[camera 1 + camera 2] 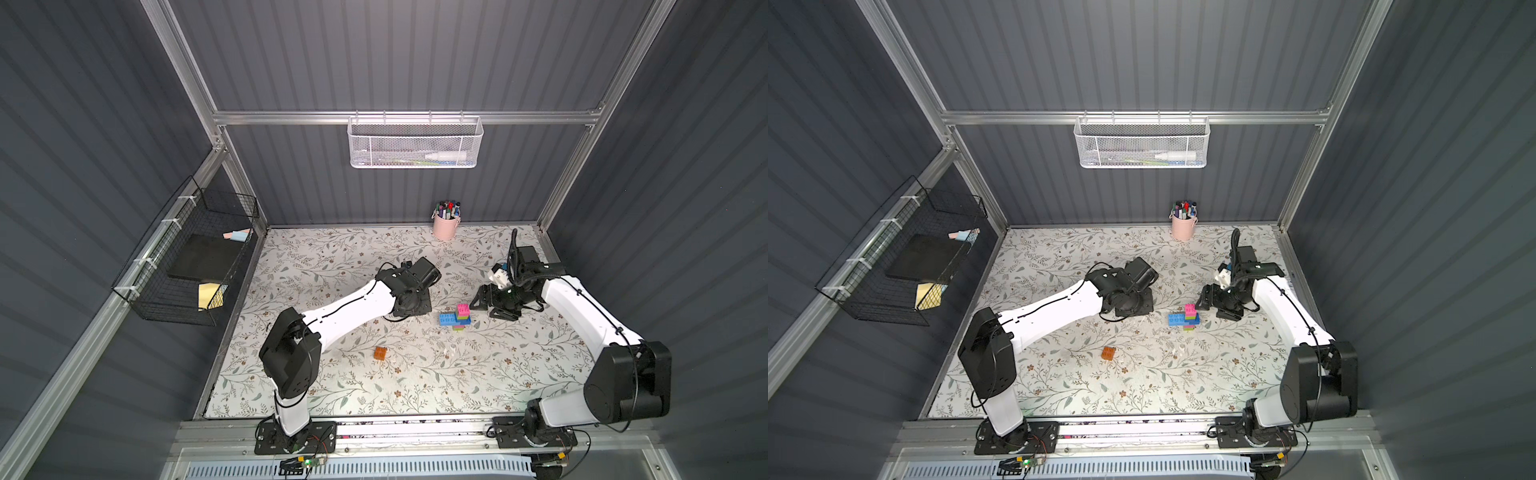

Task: Assemble the number 4 with lego
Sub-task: Pick up the lego brick from the center of the board, then assemble the lego brick with the lego brick.

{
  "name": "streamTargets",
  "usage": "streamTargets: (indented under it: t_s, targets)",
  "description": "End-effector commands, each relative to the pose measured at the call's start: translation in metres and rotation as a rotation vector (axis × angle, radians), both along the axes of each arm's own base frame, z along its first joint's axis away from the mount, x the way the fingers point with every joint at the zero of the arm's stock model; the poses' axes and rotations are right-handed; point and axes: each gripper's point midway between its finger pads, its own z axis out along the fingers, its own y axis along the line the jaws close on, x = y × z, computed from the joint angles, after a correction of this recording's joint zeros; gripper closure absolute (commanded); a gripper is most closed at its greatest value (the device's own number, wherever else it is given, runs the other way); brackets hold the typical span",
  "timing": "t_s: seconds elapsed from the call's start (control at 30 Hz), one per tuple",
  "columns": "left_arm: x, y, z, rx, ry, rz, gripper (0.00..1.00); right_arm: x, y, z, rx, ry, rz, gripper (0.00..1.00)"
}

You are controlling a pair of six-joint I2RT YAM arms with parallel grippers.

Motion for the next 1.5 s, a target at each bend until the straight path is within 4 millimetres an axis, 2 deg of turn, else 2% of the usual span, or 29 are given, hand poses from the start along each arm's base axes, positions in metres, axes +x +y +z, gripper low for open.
streamTargets:
  t_s: [0.0, 0.2, 0.3, 0.4, 0.63, 1.03, 1.47]
  targets:
    - [-0.002, -0.007, 0.012, -0.021, -0.025, 0.042, 0.87, 0.004, 0.001, 0.003, -0.001, -0.037, 0.012, 0.27]
    - [-0.007, -0.034, 0.005, -0.035, -0.016, 0.010, 0.87, 0.007, 0.009, 0.002, 0.050, -0.053, 0.017, 0.29]
    - [-0.007, -0.040, 0.004, -0.036, -0.017, 0.005, 0.87, 0.008, 0.014, 0.000, 0.079, -0.054, 0.021, 0.32]
    - [-0.005, -0.042, 0.004, -0.035, -0.021, 0.004, 0.87, 0.008, 0.018, -0.004, 0.103, -0.044, 0.031, 0.34]
    - [-0.006, -0.049, 0.000, -0.053, -0.004, 0.010, 0.88, 0.010, 0.023, -0.011, 0.134, -0.034, 0.045, 0.49]
    - [-0.004, -0.069, -0.010, -0.052, 0.016, -0.003, 0.88, 0.006, 0.028, -0.021, 0.163, -0.014, 0.053, 0.56]
    - [-0.004, -0.068, -0.004, -0.049, 0.002, 0.002, 0.88, 0.008, 0.036, -0.028, 0.213, 0.002, 0.050, 0.64]
